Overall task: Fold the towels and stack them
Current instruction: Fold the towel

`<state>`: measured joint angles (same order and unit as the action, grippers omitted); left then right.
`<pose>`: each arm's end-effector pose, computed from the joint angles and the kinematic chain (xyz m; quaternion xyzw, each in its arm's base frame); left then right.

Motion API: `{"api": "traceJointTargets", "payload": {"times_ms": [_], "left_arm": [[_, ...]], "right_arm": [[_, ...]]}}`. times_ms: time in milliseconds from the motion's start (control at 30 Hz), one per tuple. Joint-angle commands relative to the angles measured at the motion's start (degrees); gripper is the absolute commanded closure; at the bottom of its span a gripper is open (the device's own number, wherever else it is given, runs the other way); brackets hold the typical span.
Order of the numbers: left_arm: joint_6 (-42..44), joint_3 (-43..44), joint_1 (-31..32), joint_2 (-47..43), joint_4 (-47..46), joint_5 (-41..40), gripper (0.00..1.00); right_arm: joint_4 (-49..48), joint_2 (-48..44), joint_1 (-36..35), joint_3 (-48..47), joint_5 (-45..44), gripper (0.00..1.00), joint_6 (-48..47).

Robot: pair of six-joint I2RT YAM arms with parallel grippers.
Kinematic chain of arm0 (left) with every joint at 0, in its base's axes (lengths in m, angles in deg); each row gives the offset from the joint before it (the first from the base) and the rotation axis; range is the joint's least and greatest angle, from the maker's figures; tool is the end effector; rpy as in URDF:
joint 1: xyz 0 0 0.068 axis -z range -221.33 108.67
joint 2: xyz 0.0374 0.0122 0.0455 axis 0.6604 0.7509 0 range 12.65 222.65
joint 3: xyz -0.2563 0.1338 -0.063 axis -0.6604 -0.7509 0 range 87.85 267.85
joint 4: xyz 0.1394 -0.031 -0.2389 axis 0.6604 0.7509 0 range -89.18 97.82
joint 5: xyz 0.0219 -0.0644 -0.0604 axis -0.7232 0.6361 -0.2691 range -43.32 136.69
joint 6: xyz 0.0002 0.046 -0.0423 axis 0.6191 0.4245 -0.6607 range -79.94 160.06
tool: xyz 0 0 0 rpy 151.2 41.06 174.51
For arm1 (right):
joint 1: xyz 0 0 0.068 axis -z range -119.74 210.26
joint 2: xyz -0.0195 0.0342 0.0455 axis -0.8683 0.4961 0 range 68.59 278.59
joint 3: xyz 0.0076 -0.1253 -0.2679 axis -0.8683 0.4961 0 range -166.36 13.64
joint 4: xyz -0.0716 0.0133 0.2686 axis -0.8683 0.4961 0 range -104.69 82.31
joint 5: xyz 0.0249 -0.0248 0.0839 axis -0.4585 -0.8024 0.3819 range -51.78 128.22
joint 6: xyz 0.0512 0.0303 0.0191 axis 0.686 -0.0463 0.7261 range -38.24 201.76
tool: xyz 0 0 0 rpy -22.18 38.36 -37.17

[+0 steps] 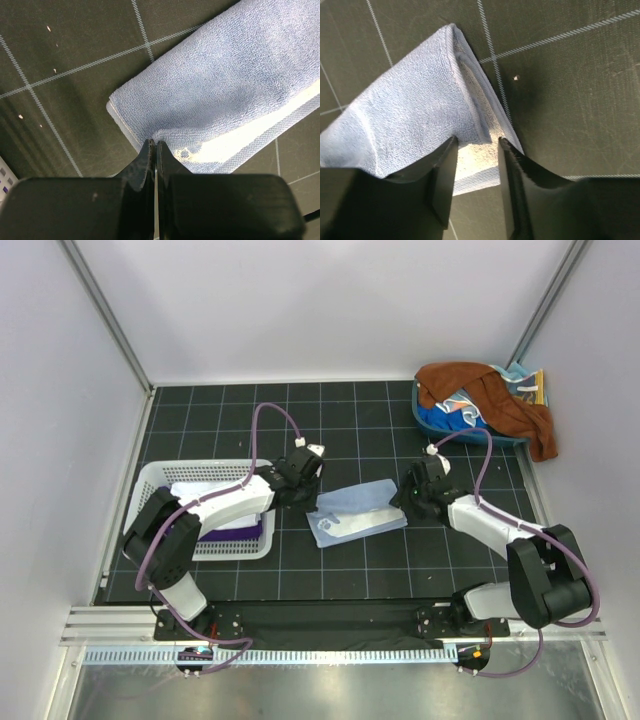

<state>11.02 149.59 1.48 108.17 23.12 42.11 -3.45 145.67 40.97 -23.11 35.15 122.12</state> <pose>0.2722 -0.2469 0.2028 0.1031 0.9503 -0.1400 0.2583 0.2562 0.0870 0.1744 0.1813 0.9264 0.1417 0.2980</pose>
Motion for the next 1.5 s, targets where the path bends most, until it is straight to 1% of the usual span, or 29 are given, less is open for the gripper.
{"api": "traceJointTargets", "payload": {"times_ms": [0,100,167,333,533,767,933,1033,1067,1100,1133,1200,1300,1467], "left_arm": [[1.7,2.4,0.3,-0.4,1.2,-1.0,1.0],[1.9,2.7,0.3,-0.5,1.2,-1.1,1.0],[1.9,2.9,0.3,-0.6,1.3,-1.2,1.0],[2.0,3.2,0.3,-0.3,1.4,-1.2,1.0],[2.1,3.5,0.3,0.0,1.5,-1.2,1.0],[2.1,3.7,0.3,0.1,1.4,-1.1,1.0],[2.2,3.7,0.3,-0.3,1.7,-1.0,1.0],[2.3,3.7,0.3,-0.3,1.9,-0.9,1.0],[2.4,3.7,0.3,-0.3,2.0,-0.7,1.0],[2.5,3.7,0.3,-0.5,2.0,-0.7,1.0],[2.7,3.9,0.3,-0.6,2.2,-0.7,1.0],[2.8,3.9,0.3,-1.0,2.5,-0.9,1.0],[3.1,4.5,0.3,-1.7,3.3,-0.7,1.0],[3.2,5.1,0.3,-3.9,4.6,-0.3,1.0]], "right_arm": [[-2.5,-0.8,-0.4,-1.0,-0.7,0.59,1.4],[-1.6,-1.7,-0.5,-1.6,-0.7,0.59,1.8],[-1.1,-2.5,-0.4,-1.7,-0.8,0.53,2.0],[-0.5,-3.6,-0.4,-1.8,-1.9,0.51,3.6],[-2.3,-4.1,-0.4,-0.7,-2.3,0.5,6.0],[-4.3,-0.4,-0.4,-0.9,-2.9,0.51,7.2],[-5.3,1.3,-0.4,-0.9,-3.3,0.58,7.8],[-5.4,2.3,-0.4,-1.6,-3.1,0.66,7.8],[-5.1,2.4,-0.5,-1.7,-3.0,0.72,7.7],[-5.1,2.4,-0.4,-1.9,-3.2,0.76,7.5],[-4.7,2.1,-0.4,-2.0,-3.0,0.82,7.6],[-4.4,1.5,-0.4,-2.4,-3.1,0.86,7.4],[-2.5,0.2,-0.4,-4.1,-3.3,0.91,5.5],[1.8,-2.7,-0.4,-7.6,-3.6,0.91,1.4]]}}
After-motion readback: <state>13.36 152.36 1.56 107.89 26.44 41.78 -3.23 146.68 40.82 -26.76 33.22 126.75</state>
